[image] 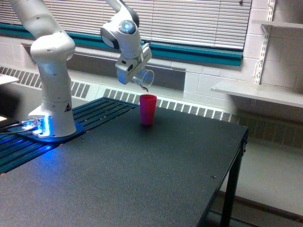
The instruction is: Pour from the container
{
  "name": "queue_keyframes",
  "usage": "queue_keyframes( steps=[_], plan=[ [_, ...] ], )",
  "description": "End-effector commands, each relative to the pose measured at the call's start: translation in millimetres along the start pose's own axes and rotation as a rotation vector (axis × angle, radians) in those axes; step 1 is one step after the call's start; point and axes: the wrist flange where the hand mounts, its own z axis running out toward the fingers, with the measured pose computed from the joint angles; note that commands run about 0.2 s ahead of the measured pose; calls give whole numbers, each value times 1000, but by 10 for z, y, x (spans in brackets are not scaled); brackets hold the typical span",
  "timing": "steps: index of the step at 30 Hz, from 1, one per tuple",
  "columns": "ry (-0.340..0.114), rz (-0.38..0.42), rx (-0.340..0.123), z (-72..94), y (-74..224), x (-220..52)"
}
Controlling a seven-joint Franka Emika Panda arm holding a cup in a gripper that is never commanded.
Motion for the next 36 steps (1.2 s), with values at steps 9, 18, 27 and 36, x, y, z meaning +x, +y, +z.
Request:
queue_keyframes(
  steps=[9,18,27,36],
  plan=[
    [-22,-10,-9,35,43,116],
    [-45,-29,-6,48,11,94],
    [-65,-22,-7,76,39,119],
    [-64,-10,-4,92,60,174]
  ],
)
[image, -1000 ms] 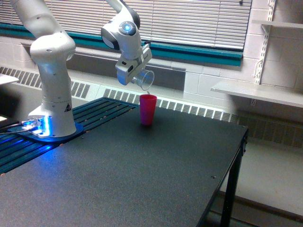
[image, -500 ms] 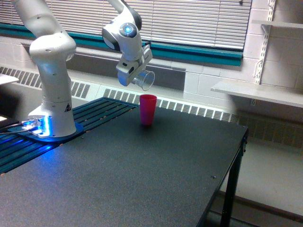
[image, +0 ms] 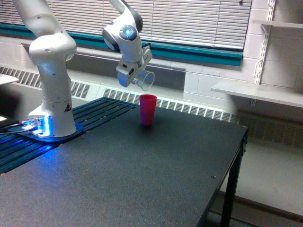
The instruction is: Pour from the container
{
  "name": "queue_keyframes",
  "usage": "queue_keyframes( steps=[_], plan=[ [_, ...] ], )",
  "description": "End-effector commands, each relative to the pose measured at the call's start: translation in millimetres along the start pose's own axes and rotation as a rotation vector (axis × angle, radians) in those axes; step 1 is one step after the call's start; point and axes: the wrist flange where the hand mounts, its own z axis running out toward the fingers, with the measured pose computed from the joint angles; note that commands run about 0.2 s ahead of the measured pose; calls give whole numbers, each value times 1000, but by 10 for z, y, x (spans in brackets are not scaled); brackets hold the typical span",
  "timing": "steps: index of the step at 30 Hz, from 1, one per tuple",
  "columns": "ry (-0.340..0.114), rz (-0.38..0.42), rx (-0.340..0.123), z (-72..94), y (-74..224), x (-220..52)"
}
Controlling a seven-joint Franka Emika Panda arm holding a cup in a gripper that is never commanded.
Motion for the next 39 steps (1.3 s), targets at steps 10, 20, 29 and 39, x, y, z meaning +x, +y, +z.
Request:
queue_keyframes(
  steps=[10,20,29,39],
  plan=[
    [-2,1,-4,22,67,118],
    [-6,0,0,29,69,119],
    [-9,-1,-5,53,83,119],
    [15,-3,-19,58,97,150]
  ],
)
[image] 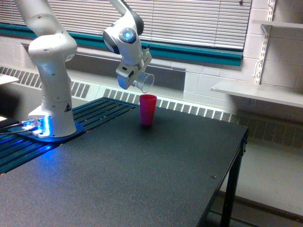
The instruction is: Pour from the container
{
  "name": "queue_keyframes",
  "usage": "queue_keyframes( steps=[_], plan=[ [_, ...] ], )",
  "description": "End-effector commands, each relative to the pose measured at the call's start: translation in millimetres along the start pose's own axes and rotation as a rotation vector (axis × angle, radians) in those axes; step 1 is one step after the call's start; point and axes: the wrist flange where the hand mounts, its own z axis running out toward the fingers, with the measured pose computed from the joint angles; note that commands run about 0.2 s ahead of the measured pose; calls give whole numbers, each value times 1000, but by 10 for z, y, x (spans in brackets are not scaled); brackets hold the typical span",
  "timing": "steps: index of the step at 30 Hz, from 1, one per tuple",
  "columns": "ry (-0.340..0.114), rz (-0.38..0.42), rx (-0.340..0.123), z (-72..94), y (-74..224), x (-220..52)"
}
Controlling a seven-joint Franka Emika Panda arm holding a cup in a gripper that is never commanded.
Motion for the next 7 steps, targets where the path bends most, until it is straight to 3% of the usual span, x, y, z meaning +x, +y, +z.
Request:
queue_keyframes(
  steps=[1,7],
  plan=[
    [18,1,-22,27,75,64],
    [19,-7,-29,46,74,50]
  ],
)
